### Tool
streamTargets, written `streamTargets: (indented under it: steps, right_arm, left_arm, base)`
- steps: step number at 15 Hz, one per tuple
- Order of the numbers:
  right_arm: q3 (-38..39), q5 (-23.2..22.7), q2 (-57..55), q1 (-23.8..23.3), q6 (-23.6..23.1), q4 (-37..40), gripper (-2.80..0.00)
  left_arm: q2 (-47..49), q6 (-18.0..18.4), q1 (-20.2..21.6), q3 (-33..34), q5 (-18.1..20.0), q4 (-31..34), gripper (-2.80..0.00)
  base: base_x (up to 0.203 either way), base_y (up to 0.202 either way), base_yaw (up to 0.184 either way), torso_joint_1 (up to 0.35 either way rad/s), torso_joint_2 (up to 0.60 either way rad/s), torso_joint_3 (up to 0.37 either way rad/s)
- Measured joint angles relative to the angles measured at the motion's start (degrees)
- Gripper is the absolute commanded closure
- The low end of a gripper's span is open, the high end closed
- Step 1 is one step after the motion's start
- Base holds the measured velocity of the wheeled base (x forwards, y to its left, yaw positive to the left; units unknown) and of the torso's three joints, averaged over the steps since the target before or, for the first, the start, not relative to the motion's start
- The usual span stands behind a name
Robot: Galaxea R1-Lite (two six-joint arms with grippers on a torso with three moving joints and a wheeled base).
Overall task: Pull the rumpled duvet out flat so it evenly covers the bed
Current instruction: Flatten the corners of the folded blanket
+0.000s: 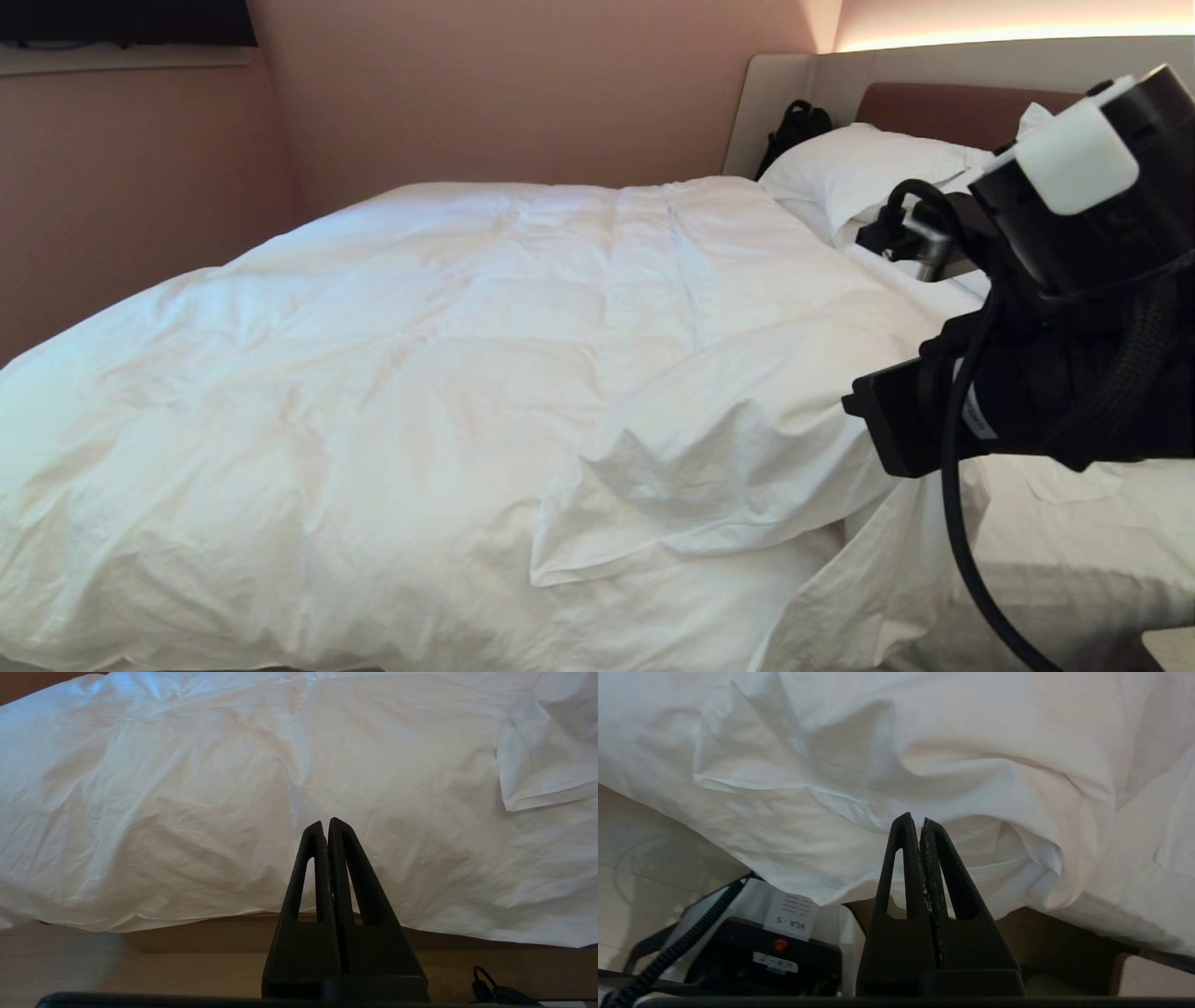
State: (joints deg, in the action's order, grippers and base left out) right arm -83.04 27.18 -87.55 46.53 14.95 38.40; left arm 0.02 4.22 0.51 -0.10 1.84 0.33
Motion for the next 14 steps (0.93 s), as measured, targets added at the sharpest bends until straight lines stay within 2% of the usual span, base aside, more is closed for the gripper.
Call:
streamTargets:
  steps: [4, 9, 14]
  right_arm:
    - [0.6, -1.7, 2.8, 0.1, 2.3, -1.6, 0.00]
    - [3.8, -5.9, 9.9, 1.0, -0.8, -4.7, 0.00]
    - [5.2, -6.3, 12.4, 1.4, -1.8, -4.7, 0.00]
  left_arm:
    - [0.0, 0.0, 0.0, 0.0, 0.0, 0.0, 0.00]
    - [0.0, 0.0, 0.0, 0.0, 0.0, 0.0, 0.00]
    - [0.0, 0.0, 0.0, 0.0, 0.0, 0.0, 0.00]
  base:
    - [0.000, 0.000, 0.000, 0.000, 0.00, 0.000]
    - [0.000, 0.000, 0.000, 0.000, 0.00, 0.000]
    - [0.000, 0.000, 0.000, 0.000, 0.00, 0.000]
